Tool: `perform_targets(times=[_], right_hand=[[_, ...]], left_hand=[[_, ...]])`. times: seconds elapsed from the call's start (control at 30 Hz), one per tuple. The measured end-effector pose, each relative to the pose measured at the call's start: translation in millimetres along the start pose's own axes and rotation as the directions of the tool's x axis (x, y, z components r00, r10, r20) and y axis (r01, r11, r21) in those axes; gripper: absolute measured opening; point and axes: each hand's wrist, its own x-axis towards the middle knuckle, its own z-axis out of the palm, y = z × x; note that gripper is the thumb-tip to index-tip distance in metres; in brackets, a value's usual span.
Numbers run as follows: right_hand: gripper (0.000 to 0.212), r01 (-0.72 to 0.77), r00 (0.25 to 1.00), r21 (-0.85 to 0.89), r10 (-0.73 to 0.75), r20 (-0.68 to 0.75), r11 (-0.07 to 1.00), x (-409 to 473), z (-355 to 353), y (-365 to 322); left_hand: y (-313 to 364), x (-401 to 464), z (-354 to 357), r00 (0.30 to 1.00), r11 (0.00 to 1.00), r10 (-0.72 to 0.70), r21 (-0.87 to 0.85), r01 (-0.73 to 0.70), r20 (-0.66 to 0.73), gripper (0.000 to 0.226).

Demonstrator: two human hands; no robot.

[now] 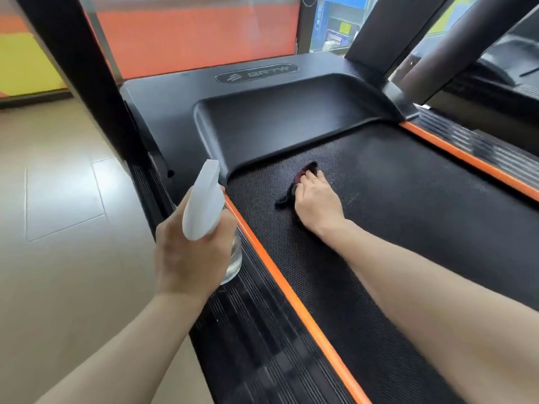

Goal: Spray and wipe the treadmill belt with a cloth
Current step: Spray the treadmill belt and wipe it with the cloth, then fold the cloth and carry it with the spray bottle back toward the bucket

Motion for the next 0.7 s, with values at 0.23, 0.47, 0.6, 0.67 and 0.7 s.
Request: perform_targets(times=[0.23,0.47,0.6,0.67,0.7], right_hand=[[0.033,0.143,0.99,0.278,-0.14,-0.033,0.95,-78,6,-44],[0.049,-0.287,0.943,0.619,0.331,0.046,0.731,-93,-60,-96],[0.042,-0.49,0.859,0.812,0.334,0.387,0.317,-94,-89,-169],[0.043,-0.62,0.781,0.777,0.166,0.601,0.104,-106,-106,-207],[0.048,-0.681,0.732,0.731,0.063,0.678,0.046,-112,-113,-226]], left_hand=[[12,-3,-3,0.996,0.994,-0.087,0.062,0.086,0.012,0.02],[20,-21,-72,0.879,0.887,-0.451,-0.037,0.461,0.158,0.032],[23,-27,-134,0.792,0.798,-0.574,-0.077,0.598,0.206,0.046],[34,-26,-163,0.8,0.795,-0.561,-0.132,0.593,0.215,0.039],[41,-27,-177,0.808,0.798,-0.545,-0.156,0.582,0.223,0.036]])
